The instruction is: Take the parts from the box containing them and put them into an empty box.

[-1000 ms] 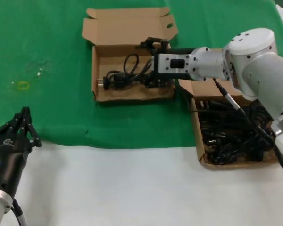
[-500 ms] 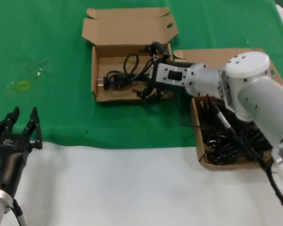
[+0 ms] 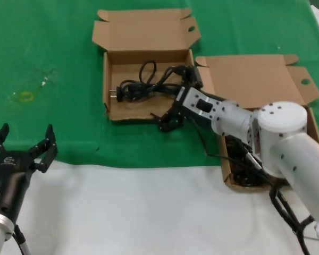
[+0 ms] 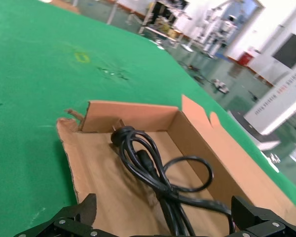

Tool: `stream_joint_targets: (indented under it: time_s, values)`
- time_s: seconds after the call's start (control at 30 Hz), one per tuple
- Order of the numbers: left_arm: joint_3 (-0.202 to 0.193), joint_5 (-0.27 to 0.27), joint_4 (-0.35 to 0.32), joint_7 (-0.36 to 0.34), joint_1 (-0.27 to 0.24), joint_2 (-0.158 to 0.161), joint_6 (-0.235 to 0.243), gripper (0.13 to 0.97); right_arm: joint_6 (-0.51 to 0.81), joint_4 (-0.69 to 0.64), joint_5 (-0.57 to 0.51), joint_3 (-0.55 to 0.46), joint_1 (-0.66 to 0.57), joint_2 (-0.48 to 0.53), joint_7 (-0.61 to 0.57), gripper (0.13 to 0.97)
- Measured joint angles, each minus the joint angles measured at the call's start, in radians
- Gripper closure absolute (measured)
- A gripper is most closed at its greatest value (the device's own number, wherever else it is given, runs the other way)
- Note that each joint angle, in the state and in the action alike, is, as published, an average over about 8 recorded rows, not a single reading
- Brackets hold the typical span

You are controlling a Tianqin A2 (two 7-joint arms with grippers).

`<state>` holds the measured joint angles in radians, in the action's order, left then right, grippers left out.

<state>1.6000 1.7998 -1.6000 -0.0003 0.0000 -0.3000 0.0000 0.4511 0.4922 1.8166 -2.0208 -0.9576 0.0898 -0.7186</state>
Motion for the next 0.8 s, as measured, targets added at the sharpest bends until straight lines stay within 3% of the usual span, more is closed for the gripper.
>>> stream_joint_targets:
  time_s: [0.1, 0.23, 0.5, 0.8]
  values:
    - [0.0, 0.0, 0.0, 0.0, 0.0, 0.0, 0.0, 0.493, -0.026, 0.063, -0.001, 0.024, 0.054, 0.012, 0.041, 0.144]
    - [0.0, 0.0, 0.0, 0.0, 0.0, 0.0, 0.0, 0.493, -0.06, 0.146, -0.002, 0.056, 0.127, 0.028, 0.095, 0.138]
    - [0.0, 0.0, 0.0, 0.0, 0.0, 0.0, 0.0, 0.3, -0.128, 0.315, -0.005, 0.12, 0.273, 0.06, 0.204, 0.129]
    - [0.0, 0.0, 0.0, 0.001, 0.0, 0.0, 0.0, 0.18, -0.205, 0.504, -0.008, 0.191, 0.436, 0.096, 0.327, 0.129]
